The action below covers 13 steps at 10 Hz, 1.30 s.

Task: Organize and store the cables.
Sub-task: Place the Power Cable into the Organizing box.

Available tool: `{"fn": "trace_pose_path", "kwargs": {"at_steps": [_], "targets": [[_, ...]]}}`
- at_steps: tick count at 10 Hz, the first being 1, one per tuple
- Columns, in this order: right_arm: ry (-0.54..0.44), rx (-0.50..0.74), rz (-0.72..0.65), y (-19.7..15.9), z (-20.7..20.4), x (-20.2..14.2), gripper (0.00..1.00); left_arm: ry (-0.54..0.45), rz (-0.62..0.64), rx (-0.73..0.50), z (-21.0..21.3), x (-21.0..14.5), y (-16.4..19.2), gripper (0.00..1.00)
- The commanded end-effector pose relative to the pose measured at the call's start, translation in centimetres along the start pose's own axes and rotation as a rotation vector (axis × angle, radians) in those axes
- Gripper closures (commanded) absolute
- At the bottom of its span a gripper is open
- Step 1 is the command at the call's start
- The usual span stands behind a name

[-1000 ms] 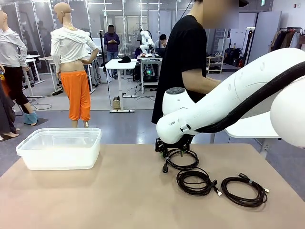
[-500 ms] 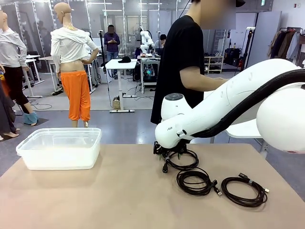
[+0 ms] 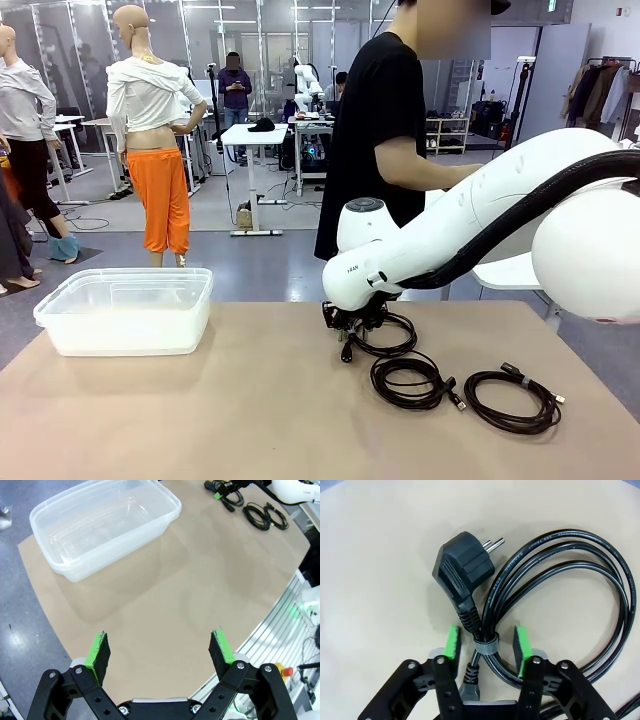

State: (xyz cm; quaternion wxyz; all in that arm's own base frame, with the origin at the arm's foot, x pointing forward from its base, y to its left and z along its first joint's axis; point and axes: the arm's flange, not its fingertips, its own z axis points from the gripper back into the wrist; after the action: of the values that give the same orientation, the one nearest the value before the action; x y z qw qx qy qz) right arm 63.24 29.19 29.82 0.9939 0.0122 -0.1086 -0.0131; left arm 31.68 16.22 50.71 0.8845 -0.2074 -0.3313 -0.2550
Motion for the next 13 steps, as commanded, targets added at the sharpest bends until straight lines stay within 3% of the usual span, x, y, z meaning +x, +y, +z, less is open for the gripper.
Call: {"fn": "trace_pose_path", "kwargs": {"at_steps": [1, 2, 7, 8, 13], "targets": [[0.015, 0.004, -0.004, -0.1, 0.3, 0.4, 1.0, -0.01, -0.014, -0.015, 0.2, 0.0, 0.2, 0.0], [0.021, 0.006, -0.006, -0.1, 0.7, 0.5, 0.97, -0.01, -0.014, -0.015, 0.2, 0.0, 0.2, 0.0], [0.068, 0.002, -0.041, -0.5, 2.1, 0.7, 1.0, -0.01, -0.014, -0.015, 0.2, 0.0, 0.2, 0.0], [0.057, 0.02, -0.038, -0.5, 3.6, 0.9, 0.91, -0.01, -0.014, -0.015, 0.2, 0.0, 0.2, 0.0], [0.096, -0.026, -0.03, 2.0, 10.6, -1.1, 0.91, -0.01, -0.014, -0.015, 0.2, 0.0, 0.2, 0.0]]}}
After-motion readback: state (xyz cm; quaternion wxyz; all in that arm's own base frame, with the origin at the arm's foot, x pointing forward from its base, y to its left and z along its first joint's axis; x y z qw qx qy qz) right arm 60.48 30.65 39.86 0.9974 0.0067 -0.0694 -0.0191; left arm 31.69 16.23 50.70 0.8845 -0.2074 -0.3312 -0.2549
